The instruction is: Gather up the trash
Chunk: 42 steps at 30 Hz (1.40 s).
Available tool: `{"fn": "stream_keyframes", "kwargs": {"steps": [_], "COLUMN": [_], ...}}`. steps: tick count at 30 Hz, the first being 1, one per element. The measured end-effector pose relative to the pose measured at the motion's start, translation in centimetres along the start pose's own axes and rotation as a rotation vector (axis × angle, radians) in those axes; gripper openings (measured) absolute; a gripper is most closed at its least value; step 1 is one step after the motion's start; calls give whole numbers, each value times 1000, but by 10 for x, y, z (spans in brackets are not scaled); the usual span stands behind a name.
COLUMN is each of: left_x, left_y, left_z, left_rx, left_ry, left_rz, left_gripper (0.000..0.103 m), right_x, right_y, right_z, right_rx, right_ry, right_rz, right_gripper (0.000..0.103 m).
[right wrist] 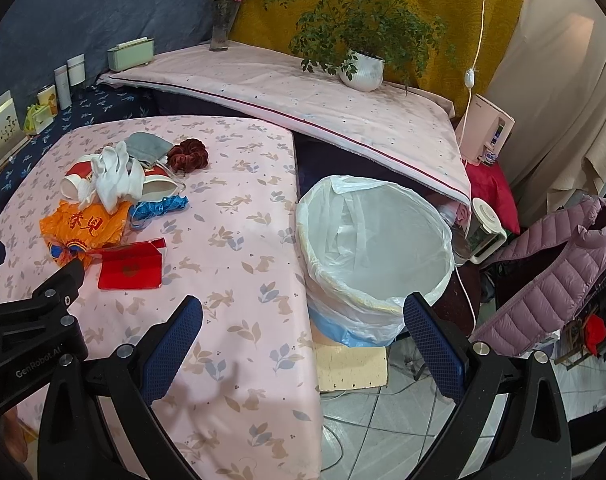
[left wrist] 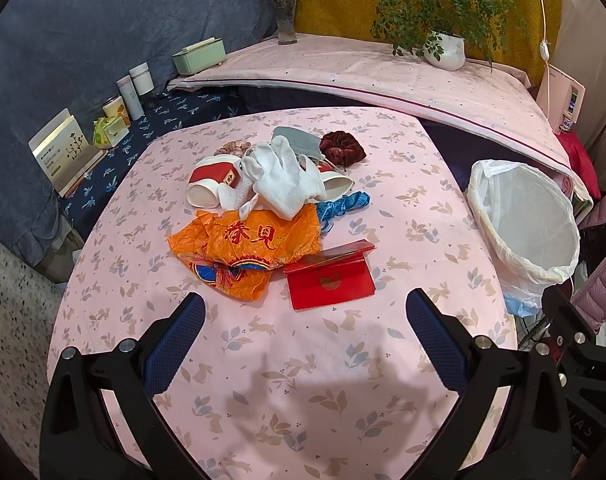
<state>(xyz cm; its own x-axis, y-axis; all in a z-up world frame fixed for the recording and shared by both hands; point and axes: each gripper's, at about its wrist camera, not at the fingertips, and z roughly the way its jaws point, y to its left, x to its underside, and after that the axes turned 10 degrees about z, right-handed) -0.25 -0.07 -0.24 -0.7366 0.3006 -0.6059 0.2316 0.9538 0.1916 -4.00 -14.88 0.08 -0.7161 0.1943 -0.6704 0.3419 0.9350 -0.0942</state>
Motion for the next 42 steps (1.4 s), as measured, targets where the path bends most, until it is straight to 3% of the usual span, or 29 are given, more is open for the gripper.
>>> {"fn": "stream_keyframes", "kwargs": {"steps": [29,42], "left_x": [-2,-1], "left_y": [3,38], "left_z": [12,36], "left_rx": [8,20], "left_ry": [17,37], "left_rz": [5,-50], "left_gripper": [96,96], "right_x": [-2,-16], "right_y": [-5,0], "right_z": [2,9], "right_rx": [1,27], "right_ry": [3,-35], "right_rz": [10,79], "right_gripper": [96,96]}}
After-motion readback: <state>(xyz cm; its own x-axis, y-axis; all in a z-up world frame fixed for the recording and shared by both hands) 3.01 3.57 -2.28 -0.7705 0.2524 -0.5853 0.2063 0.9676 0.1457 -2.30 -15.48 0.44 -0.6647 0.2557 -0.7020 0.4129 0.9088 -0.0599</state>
